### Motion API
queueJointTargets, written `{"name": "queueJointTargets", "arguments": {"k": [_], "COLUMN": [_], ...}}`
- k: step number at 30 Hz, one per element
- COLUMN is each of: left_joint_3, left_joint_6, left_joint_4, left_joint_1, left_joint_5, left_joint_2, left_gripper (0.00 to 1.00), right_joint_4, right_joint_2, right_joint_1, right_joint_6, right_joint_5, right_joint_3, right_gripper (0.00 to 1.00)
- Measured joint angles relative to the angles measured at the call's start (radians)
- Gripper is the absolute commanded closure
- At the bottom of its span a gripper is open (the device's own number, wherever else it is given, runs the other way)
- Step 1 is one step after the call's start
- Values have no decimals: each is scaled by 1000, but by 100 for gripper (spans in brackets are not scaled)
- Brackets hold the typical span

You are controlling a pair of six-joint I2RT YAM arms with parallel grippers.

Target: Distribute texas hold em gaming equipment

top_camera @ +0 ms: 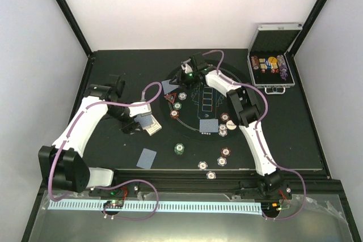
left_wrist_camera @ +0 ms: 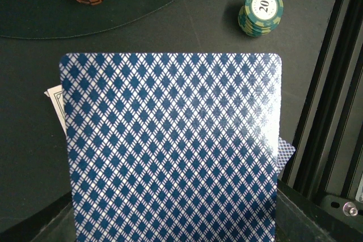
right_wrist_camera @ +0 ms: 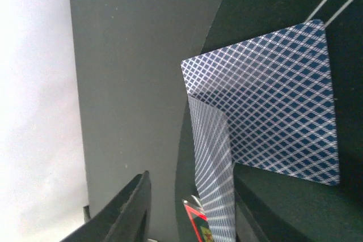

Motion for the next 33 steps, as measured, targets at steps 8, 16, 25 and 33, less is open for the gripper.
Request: {"name": "queueJointTargets", "arguments": {"k": [8,16,25,33], "left_joint_3": [-5,-8,-7,-7], "left_joint_6": [-6,-8,-8,-7], "left_joint_4": [2,5,3,-2], "left_joint_1": [0,0,0,0], "left_joint_5": [-1,-1,3,2], "left_joint_2": [-9,-9,-9,-9], "left_gripper": [98,98,98,98], "right_joint_4": [-53,58,353,653], "right_joint_2": [-122,-529,-776,-787], "right_joint_1": [0,29,237,381], "right_joint_6": [-40,-32,87,261], "right_joint_5": [55,80,43,-4], "right_joint_3": [-116,-502,-927,-1084], "right_gripper": [33,24,23,22]}}
